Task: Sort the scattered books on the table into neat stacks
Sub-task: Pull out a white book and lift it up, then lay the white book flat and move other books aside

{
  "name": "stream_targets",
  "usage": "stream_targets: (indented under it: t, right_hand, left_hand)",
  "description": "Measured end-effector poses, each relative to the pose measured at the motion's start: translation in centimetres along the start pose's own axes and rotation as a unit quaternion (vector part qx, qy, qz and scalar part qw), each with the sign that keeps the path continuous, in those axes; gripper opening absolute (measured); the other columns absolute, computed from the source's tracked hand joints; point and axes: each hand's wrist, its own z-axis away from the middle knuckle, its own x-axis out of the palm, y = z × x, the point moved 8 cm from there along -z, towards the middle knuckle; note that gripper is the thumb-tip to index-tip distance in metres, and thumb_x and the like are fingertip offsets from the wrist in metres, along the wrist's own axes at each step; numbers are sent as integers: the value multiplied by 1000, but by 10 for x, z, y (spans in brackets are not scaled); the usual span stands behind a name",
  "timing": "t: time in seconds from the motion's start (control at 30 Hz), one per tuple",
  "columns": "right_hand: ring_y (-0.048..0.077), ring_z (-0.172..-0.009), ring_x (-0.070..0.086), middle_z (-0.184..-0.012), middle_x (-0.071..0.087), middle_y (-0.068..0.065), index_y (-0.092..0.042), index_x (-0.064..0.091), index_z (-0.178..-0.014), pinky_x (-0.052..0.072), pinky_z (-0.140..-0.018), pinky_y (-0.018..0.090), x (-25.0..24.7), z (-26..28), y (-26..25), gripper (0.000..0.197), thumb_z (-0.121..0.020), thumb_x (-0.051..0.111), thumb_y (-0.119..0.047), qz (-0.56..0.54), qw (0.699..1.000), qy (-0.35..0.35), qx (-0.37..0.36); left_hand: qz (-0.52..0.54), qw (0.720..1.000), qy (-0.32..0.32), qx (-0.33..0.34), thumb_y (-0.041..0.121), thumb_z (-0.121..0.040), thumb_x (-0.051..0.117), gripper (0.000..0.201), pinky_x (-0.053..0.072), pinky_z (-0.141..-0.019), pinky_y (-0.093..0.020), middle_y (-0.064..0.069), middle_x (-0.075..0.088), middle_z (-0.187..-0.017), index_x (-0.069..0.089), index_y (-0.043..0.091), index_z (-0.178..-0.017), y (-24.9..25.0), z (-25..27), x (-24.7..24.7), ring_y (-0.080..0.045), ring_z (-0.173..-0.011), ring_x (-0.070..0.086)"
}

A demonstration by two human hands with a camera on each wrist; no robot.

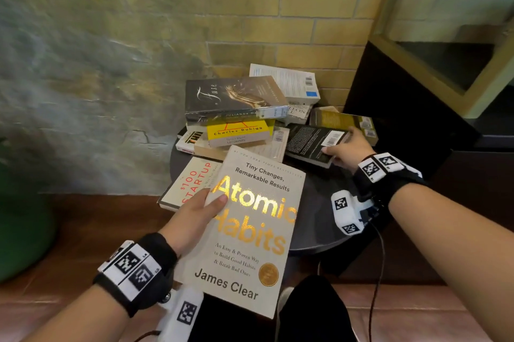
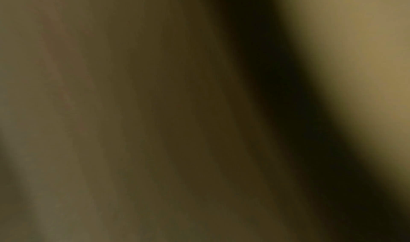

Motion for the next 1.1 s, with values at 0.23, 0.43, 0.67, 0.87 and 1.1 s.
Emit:
stream_targets:
  t: [0.23,0.43,0.67,0.87,1.1]
  right_hand:
    - [13,-75,62,-99,67,4,-18,66,-111,53,-61,13,-50,32,-82,32,-86,57,2,40,982,66,-172]
    - [14,-97,60,-103,66,0,-13,69,-109,44,-87,24,-42,34,-171,26,-84,65,-7,160,918,136,-336]
    - [35,-104,46,-100,61,8,-21,73,-107,34,-80,33,31,-23,-189,26,-86,61,-13,404,797,146,-425]
    - [33,-96,57,-92,50,9,-5,73,-92,43,-75,34,57,-71,-166,15,-86,60,-2,397,813,103,-414]
    - [30,-127,46,-139,48,14,-16,52,-137,37,-106,36,68,-91,-118,53,-86,68,-15,514,813,-41,-270]
  left_hand:
    - [-9,1000,-11,11,58,-72,67,60,46,-100,-55,-5,71,-117,63,21,-120,9,-4,8,-28,-109,67]
    - [1,999,-10,32,46,-84,65,45,49,-97,-53,-7,73,-110,63,15,-117,31,-19,21,-27,-102,70]
    - [27,999,-18,27,40,-85,61,42,51,-94,-52,-8,73,-110,62,16,-119,45,-46,28,-30,-100,70]
    - [41,999,6,22,41,-81,64,42,50,-95,-53,-7,74,-107,62,17,-117,39,-62,18,-29,-99,70]
    - [33,999,14,18,48,-76,67,51,48,-98,-56,-7,73,-111,63,18,-117,36,-68,16,-29,-104,69]
